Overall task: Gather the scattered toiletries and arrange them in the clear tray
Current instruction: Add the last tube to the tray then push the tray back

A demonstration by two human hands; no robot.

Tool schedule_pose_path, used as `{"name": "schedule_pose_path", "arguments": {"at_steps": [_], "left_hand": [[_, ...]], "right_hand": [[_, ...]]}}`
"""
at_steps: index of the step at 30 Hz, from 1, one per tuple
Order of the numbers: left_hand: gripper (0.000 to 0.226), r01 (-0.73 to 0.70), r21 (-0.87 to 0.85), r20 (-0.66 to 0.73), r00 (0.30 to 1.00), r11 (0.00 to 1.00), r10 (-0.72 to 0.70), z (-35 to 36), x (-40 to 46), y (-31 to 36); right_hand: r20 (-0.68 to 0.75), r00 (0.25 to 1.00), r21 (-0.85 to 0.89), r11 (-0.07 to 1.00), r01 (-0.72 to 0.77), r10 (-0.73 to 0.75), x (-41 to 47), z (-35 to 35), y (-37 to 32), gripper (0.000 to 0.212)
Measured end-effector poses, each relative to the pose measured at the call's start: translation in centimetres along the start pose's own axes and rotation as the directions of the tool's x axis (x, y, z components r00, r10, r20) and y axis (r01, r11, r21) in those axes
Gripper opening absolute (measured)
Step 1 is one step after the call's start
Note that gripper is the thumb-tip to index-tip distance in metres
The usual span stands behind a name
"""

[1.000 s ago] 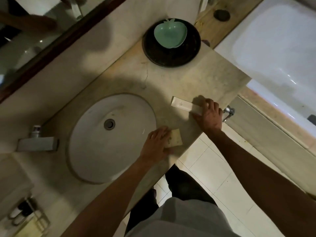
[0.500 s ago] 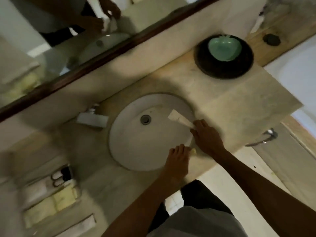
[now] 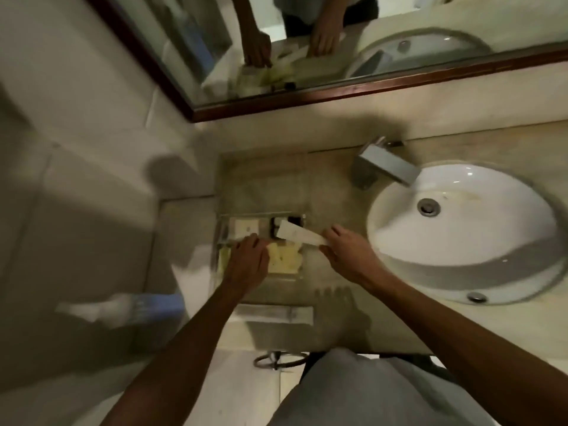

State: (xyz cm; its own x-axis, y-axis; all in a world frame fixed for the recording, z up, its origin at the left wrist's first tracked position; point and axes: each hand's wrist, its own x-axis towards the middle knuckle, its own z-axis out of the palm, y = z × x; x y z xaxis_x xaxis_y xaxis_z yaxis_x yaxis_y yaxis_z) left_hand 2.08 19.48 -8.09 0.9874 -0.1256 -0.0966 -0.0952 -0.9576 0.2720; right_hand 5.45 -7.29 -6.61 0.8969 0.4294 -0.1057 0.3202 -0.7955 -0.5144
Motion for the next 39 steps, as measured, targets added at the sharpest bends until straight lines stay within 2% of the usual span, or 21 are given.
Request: {"name": "schedule_pose_path", "arguments": {"at_steps": [5,8,11,14,18,21,24,27,30,33,36,37,39], "left_hand": [[0.043,0.066,-0.037,-0.035,0.997,0.997,-0.068,-1.2,-1.1,-5.0],[0.041,0.062,-0.067,-0.017,0.998,0.996,-0.063,-0.4,-1.8,-5.7],[0.037,0.128,-0.082,-0.040,0.990,0.988,-0.132,0.2,-2.7,-6.3],[0.043,0.263,-0.208,-0.110,0.951,0.942,-0.289,0.2,-3.9,-5.7],[0.028,0.294,-0.389,-0.050,0.939,0.873,-0.339,1.0,-4.6,-5.4],[0.043,0.367,-0.471,-0.089,0.885,0.802,-0.457,1.2,-4.8,-5.4],[0.047,0.426,-0.497,-0.153,0.815,0.756,-0.559,1.3,-5.8,-5.3],[0.044,0.422,-0.421,-0.220,0.811,0.803,-0.542,1.3,-7.0,-5.2],[0.054,0.343,-0.256,-0.243,0.882,0.904,-0.404,1.3,-6.9,-5.2],[0.072,0.249,-0.117,-0.094,0.961,0.961,-0.261,2.0,-5.6,-5.2],[0.072,0.237,-0.051,0.112,0.967,0.970,-0.230,2.9,-4.7,-5.6],[0.072,0.247,-0.057,0.124,0.963,0.967,-0.238,2.9,-4.7,-5.5],[0.073,0.265,-0.106,0.039,0.964,0.958,-0.263,2.6,-5.7,-5.0]], "right_hand": [[0.033,0.998,-0.019,0.999,0.045,-0.044,3.6,3.2,-5.6,0.022],[0.008,1.000,-0.018,1.000,0.025,-0.025,4.4,3.5,-6.5,0.024],[0.035,0.999,-0.028,0.999,0.022,-0.021,5.2,4.0,-6.7,0.025],[0.070,0.997,-0.035,0.999,0.012,-0.010,5.7,4.3,-6.2,0.027],[0.038,0.995,-0.065,0.993,0.095,-0.093,6.4,4.9,-6.9,0.034],[0.043,0.976,-0.102,0.971,0.217,-0.214,7.1,6.2,-8.5,0.044],[0.164,0.958,-0.151,0.954,0.258,-0.234,7.7,8.4,-9.9,0.054],[0.209,0.968,-0.224,0.956,0.187,-0.141,7.8,9.6,-10.3,0.064],[0.109,0.987,-0.230,0.962,0.143,-0.121,6.9,9.6,-10.3,0.072],[0.093,0.984,-0.233,0.958,0.169,-0.151,5.1,10.3,-9.5,0.071],[0.214,0.974,-0.290,0.947,0.139,-0.077,4.1,11.6,-7.8,0.070],[0.228,0.972,-0.300,0.946,0.125,-0.056,4.1,11.7,-7.4,0.071],[0.205,0.976,-0.308,0.942,0.134,-0.072,3.8,11.1,-7.7,0.072]]}}
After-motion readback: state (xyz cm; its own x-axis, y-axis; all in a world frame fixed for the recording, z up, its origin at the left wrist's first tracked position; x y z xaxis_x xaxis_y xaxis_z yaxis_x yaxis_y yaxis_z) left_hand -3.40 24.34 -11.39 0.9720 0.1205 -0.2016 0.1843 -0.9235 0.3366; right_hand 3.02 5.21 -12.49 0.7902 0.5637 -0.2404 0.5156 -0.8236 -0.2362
